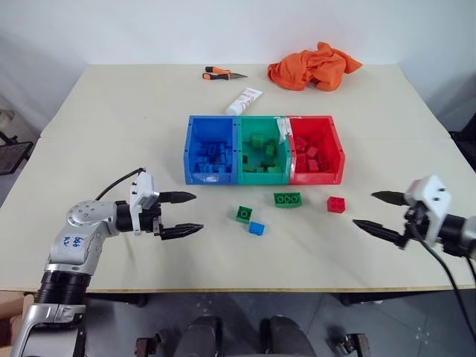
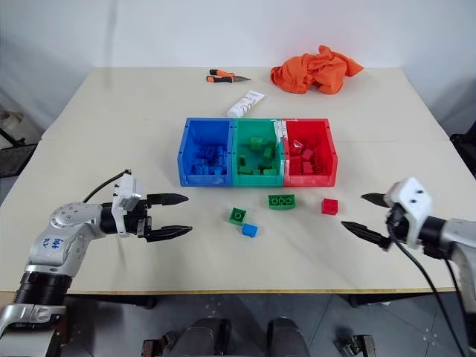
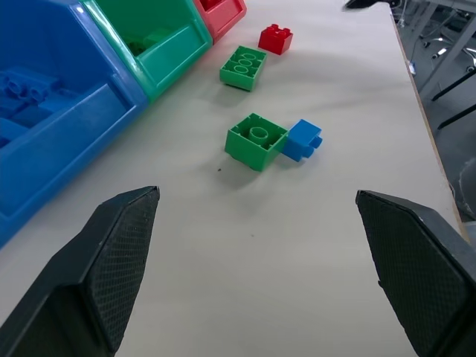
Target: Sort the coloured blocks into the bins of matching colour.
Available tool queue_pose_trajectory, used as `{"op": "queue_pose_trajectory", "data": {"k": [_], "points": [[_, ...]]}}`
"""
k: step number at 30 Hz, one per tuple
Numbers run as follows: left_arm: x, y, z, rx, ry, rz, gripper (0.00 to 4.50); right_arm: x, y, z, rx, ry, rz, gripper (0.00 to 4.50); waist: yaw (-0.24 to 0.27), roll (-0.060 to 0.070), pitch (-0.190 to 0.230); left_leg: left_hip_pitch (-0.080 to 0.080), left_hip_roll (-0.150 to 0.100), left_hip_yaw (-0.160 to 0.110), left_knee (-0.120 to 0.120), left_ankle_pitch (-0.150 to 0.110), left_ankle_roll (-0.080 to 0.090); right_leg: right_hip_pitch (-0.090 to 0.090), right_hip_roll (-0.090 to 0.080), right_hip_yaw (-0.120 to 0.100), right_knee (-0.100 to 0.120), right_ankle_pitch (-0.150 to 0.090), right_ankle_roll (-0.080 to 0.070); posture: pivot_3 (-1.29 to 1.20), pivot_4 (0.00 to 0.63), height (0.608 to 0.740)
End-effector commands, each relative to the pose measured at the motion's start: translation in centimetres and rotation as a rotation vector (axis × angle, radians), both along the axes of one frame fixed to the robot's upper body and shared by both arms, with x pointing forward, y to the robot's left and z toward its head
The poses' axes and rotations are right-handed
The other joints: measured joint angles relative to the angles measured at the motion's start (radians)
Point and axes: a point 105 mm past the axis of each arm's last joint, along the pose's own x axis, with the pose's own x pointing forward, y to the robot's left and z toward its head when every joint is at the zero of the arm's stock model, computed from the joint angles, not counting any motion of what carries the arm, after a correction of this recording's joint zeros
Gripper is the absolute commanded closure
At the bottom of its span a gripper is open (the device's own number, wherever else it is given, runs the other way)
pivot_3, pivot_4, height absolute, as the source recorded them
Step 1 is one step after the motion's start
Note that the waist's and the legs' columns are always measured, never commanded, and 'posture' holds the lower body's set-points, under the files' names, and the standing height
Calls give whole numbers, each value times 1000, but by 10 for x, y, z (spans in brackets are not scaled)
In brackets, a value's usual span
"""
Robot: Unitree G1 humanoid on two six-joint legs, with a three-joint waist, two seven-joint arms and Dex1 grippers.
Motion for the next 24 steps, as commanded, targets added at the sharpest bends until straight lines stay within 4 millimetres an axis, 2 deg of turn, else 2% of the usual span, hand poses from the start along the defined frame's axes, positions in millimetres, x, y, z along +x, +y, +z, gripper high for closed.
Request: {"op": "queue_pose_trajectory", "data": {"k": [1,5,10,11,13,18,24], "points": [[-7,3,15,-60,-66,40,0,15,5,-6,-5,-8,25,30,0,0,0,0,0,0,0,0,0,0,0,0,0,0,0,0,150,740],[-12,7,20,-122,-108,68,0,23,11,-13,-3,9,56,30,4,0,0,0,0,-2,0,0,0,0,0,-1,0,0,0,0,150,740],[-19,12,12,-122,-107,84,0,33,18,-25,-5,29,76,30,1,0,0,0,0,-2,0,0,0,0,0,-2,-1,0,0,0,150,740],[-19,13,12,-130,-118,84,0,35,19,-28,-3,27,76,199,1,0,0,0,0,-2,0,0,0,0,0,-2,-1,0,0,0,150,740],[-19,13,12,-135,-127,81,0,38,19,-31,-5,20,55,646,1,0,0,0,0,-2,0,0,-1,0,0,-2,-1,0,0,0,150,740],[-16,9,11,-130,-124,62,0,41,22,-29,8,-9,44,2387,1,0,0,0,0,-2,0,0,-1,1,0,-2,-1,0,0,0,150,740],[-10,4,11,-122,-122,35,0,33,30,-2,39,-114,43,4155,1,0,0,0,0,-2,0,0,-1,0,0,-2,-1,0,0,0,150,740]]}}
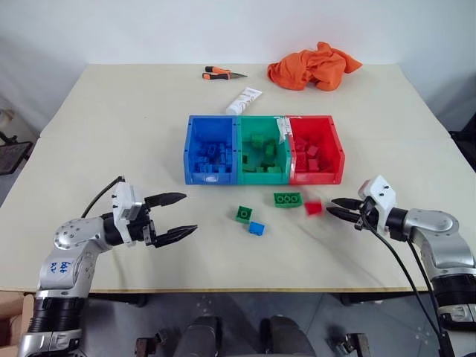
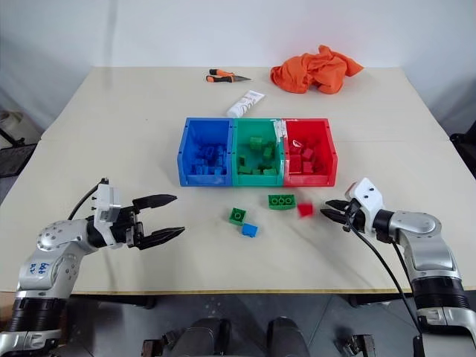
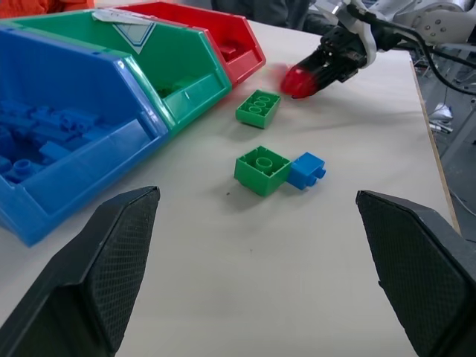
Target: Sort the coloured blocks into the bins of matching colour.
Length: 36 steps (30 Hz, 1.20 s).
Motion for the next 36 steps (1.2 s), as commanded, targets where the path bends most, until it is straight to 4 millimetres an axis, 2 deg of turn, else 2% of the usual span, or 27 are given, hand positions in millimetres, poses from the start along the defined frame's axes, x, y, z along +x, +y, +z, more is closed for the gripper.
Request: {"op": "queue_pose_trajectory", "data": {"k": [1,5,14,36], "points": [[3,-3,5,-7,-27,-20,0,-8,6,36,33,-120,11,4441,1,0,0,0,0,0,0,0,0,0,0,0,0,0,0,0,150,740],[6,-5,5,-7,-29,-26,0,-14,9,45,43,-136,-8,4441,1,0,0,0,0,0,0,0,0,0,0,0,0,0,0,0,150,740],[12,-11,5,-19,-27,-41,0,-34,4,48,21,-99,-45,4441,2,0,0,0,0,0,0,0,0,0,0,0,-1,0,0,0,150,740],[23,-15,8,-25,-42,-58,0,-32,-10,60,-9,-111,-57,4441,1,0,0,0,0,0,-1,0,0,0,0,0,-1,0,0,0,150,740]]}}
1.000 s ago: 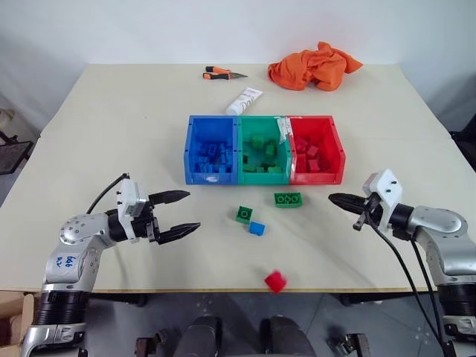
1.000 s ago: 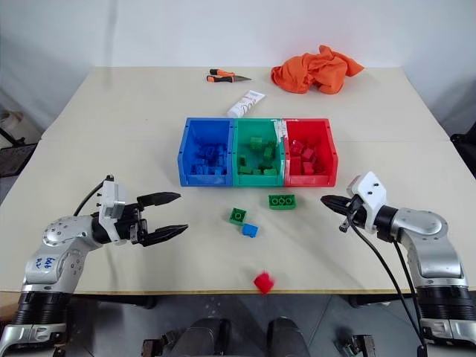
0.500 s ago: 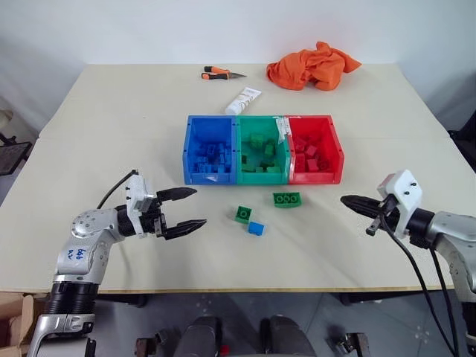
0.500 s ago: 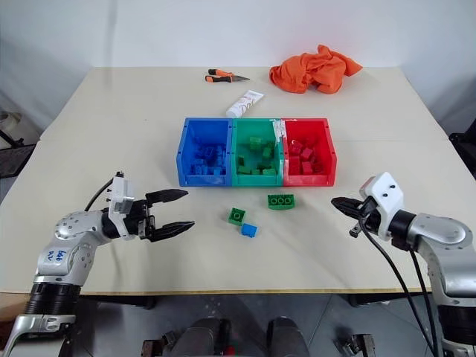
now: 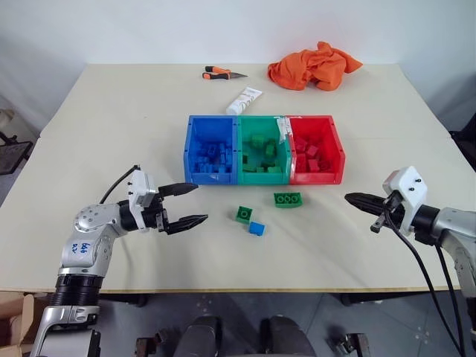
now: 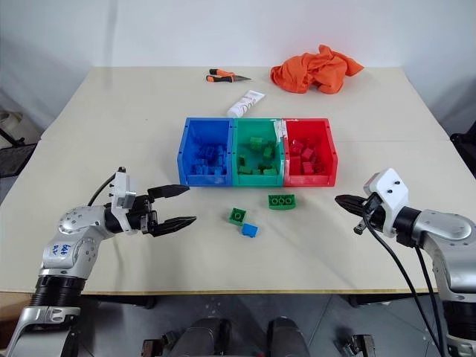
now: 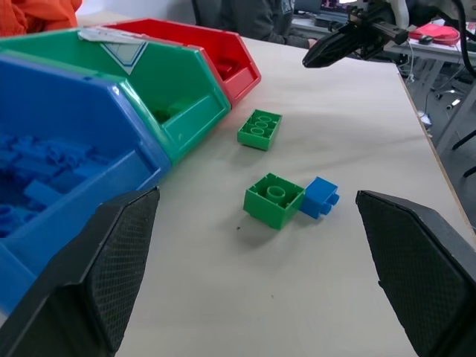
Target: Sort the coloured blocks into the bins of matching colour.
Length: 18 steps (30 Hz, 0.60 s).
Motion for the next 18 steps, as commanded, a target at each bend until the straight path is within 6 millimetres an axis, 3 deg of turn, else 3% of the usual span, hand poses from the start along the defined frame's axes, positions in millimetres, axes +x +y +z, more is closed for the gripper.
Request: {"op": "queue_pose_trajectory", "data": {"k": [1,18], "points": [[-1,-1,5,4,-31,-13,0,-1,-5,17,-12,-59,1,4441,-1,0,0,0,0,0,0,0,0,0,0,0,0,0,0,0,150,740],[1,-7,6,-3,-34,-36,0,-9,-8,16,-15,-49,-1,4441,1,0,0,0,0,0,0,0,0,0,0,0,0,0,0,0,150,740]]}}
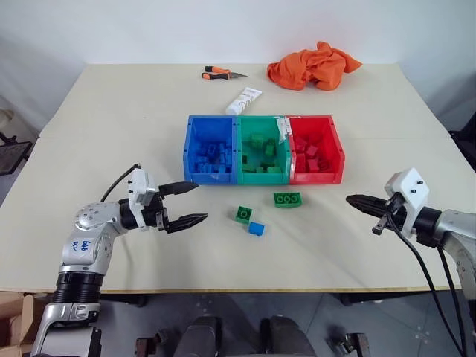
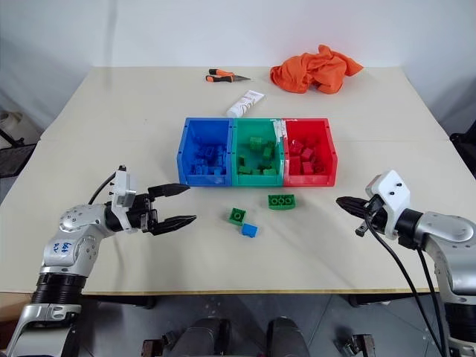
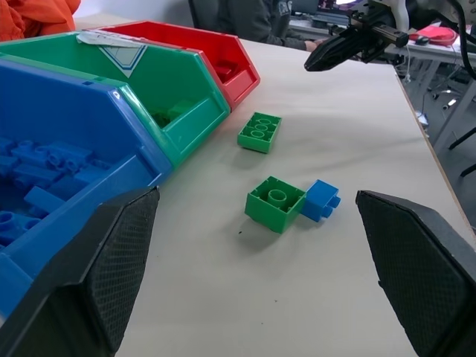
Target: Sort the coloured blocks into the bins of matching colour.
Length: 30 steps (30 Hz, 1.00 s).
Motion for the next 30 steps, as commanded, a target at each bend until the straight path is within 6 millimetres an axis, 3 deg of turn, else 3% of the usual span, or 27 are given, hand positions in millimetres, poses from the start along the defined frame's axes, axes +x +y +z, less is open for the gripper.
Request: {"op": "queue_pose_trajectory", "data": {"k": [1,7,10,16,21,30], "points": [[0,-5,7,1,-41,-24,0,-4,-3,19,-29,-59,8,4441,0,0,0,0,0,0,0,0,0,0,0,0,0,0,0,0,150,740],[-1,-10,6,4,-45,-49,0,-12,-1,23,-35,-56,28,4441,0,0,0,0,0,0,0,0,0,0,0,0,0,0,0,0,150,740],[-2,-11,5,12,-47,-62,0,-21,0,22,-44,-37,47,3881,1,0,0,0,0,0,0,0,0,0,0,0,-1,0,0,0,150,740],[-3,-11,5,15,-47,-72,0,-38,-10,22,-81,0,55,1925,3,0,0,0,0,0,0,0,0,1,0,0,-2,0,0,0,150,740],[-2,-11,3,17,-42,-80,0,-53,-29,24,-129,33,25,211,3,0,0,0,0,0,0,0,0,1,0,0,-2,0,0,0,150,740],[2,-10,4,18,-42,-87,0,-62,-41,29,-158,49,11,69,1,0,0,0,0,0,0,0,0,2,0,-1,-2,0,0,0,150,740]]}}
